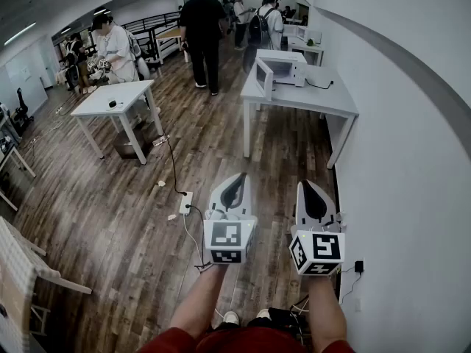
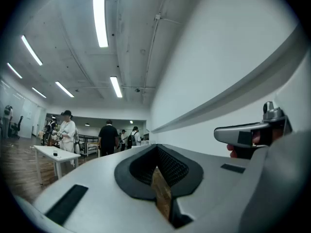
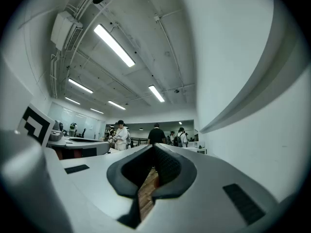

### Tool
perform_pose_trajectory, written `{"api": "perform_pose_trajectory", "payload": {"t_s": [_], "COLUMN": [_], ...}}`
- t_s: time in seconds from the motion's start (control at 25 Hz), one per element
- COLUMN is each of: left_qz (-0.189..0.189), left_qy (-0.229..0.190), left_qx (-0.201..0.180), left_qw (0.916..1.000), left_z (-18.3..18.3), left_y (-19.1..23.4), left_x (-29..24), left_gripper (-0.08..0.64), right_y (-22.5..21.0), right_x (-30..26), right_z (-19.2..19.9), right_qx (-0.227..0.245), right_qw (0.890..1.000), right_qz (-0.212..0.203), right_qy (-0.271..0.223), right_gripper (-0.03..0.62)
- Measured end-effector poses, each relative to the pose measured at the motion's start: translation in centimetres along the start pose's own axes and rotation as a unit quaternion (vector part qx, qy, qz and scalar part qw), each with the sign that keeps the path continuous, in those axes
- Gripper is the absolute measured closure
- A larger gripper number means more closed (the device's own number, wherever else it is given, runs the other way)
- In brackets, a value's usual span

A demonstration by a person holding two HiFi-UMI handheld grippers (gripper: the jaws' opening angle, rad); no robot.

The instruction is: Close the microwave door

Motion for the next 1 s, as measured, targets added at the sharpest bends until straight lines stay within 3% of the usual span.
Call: {"api": "perform_pose_trajectory", "payload": {"t_s": [1.0], "left_qz": [-0.025], "left_qy": [0.014], "left_qx": [-0.015], "left_qw": [0.9995], "left_z": [2.8], "left_y": [-7.1], "left_x": [-7.9], "left_gripper": [0.534], "right_y": [-10.7], "right_x": [-1.8], "right_z": [4.5], "right_qx": [-0.013], "right_qw": [1.000], "right_qz": [-0.001], "right_qy": [-0.006], "right_gripper": [0.563]}}
Point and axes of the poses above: the fingertips, and each gripper's own axes: x backward along the fingers, y to its left, z out of its underside, the point moved 9 cm from there along x, backward along the fingers, and after that the axes turned 6 degrees about x, right-handed, at the moved point
